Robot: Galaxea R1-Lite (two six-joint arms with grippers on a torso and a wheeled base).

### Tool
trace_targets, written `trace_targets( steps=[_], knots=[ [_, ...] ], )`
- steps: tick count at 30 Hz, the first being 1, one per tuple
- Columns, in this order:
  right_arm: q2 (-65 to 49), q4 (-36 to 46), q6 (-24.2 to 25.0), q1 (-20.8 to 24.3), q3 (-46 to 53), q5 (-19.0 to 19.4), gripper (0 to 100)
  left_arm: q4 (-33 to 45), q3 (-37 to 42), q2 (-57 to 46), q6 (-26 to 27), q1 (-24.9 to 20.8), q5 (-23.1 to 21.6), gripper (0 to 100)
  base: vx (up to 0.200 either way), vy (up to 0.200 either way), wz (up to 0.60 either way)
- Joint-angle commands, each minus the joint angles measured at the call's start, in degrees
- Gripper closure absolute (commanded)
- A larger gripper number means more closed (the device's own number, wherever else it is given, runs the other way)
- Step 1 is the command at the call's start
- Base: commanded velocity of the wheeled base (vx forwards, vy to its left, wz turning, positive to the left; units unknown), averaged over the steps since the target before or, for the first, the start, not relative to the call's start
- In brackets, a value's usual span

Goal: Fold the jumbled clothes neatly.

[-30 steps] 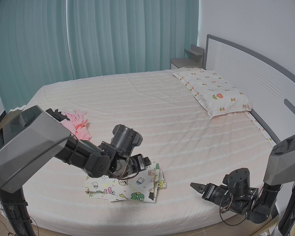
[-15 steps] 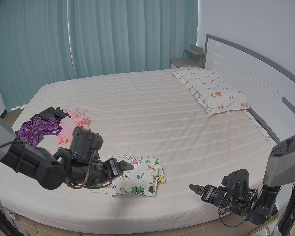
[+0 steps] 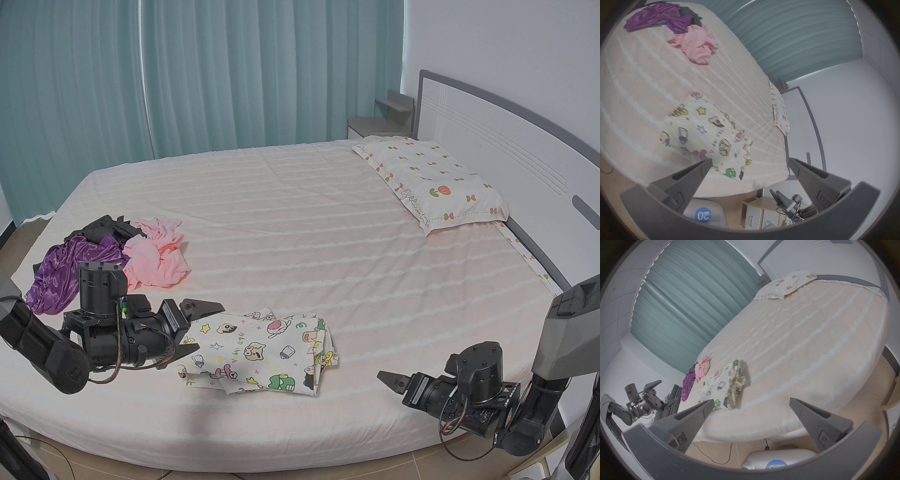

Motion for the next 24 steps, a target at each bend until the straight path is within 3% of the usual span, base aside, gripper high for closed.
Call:
trace_targets(
  steps=[1, 3, 11, 24],
  knots=[
    [1.82, 0.97, -2.81, 0.06, -4.81, 0.82, 0, -1.79, 0.66, 3.38, -0.35, 2.19, -0.34, 0, 0.000, 0.200, 0.00],
    [4.81, 1.23, -5.88, -1.08, -8.41, 2.49, 0, -2.93, 0.40, 4.43, -0.52, 2.19, -0.34, 0, 0.000, 0.200, 0.00],
    [14.39, -0.18, -6.76, -1.87, -13.16, 6.00, 0, -3.54, -1.01, 7.25, -0.52, 2.28, -0.25, 0, 0.000, 0.200, 0.00],
    [17.02, -1.76, -9.58, -3.19, -13.77, 8.73, 0, -7.15, -0.13, 10.85, -0.79, 2.36, -0.07, 0, 0.000, 0.000, 0.00]
  ],
)
